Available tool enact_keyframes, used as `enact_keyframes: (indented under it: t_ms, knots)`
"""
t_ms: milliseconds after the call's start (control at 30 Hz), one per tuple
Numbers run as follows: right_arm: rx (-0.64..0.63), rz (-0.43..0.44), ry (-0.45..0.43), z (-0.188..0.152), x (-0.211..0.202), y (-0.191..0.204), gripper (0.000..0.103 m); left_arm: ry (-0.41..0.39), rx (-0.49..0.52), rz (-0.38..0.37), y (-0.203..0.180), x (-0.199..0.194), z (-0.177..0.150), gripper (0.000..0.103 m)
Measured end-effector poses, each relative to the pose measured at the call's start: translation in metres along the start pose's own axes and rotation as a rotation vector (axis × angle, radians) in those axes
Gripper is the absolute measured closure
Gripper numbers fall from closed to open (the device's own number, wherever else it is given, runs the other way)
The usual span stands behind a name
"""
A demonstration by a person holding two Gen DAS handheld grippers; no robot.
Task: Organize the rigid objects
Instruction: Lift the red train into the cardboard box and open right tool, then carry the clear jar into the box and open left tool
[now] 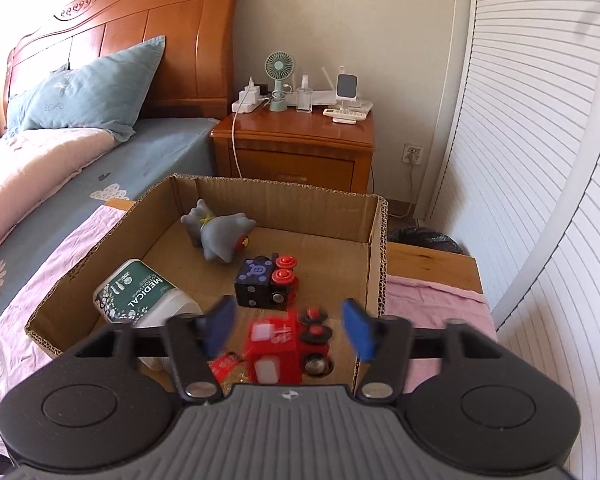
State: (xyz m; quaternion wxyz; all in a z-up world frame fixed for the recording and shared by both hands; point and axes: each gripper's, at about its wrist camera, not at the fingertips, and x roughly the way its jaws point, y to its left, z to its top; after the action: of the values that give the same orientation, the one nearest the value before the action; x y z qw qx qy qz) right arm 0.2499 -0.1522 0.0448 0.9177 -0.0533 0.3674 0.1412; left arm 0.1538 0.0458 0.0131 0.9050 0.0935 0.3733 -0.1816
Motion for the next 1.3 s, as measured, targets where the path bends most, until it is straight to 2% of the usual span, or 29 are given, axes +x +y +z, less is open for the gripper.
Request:
enact_keyframes:
  t_ms: [67,200,367,600,867,1000,1133,1300]
  knots:
    - [0.01,0.014,-0.035,-0.004,-0.011,0.002,0.0,-0.003,0.0,0.0,0.002,0.0,0.001,0.012]
    - [0.038,0.017,0.005,-0.007,-0.029,0.002,0.0,-0.008,-0.006,-0.004,0.002,0.0,0.005,0.012]
    - [0.083,-0.021,0.07,-0.019,-0.053,0.002,0.0,-0.027,-0.005,-0.001,0.003,-0.004,0.015,0.012]
    - [0.103,-0.074,0.102,-0.048,-0.082,0.009,0.0,-0.028,-0.035,0.022,0.012,0.005,0.049,0.012]
    - [0.225,-0.058,0.084,-0.07,-0.102,0.004,0.0,0.016,-0.088,0.041,0.027,0.056,0.102,0.012]
    - [0.233,-0.093,0.072,-0.076,-0.105,0.002,0.0,0.048,-0.117,0.07,0.034,0.092,0.12,0.012]
    - [0.231,-0.11,0.069,-0.08,-0.107,-0.002,0.0,0.05,-0.17,0.119,0.042,0.118,0.128,0.01]
    - [0.244,-0.108,0.06,-0.081,-0.109,-0.008,0.0,0.072,-0.218,0.112,0.049,0.118,0.122,0.008]
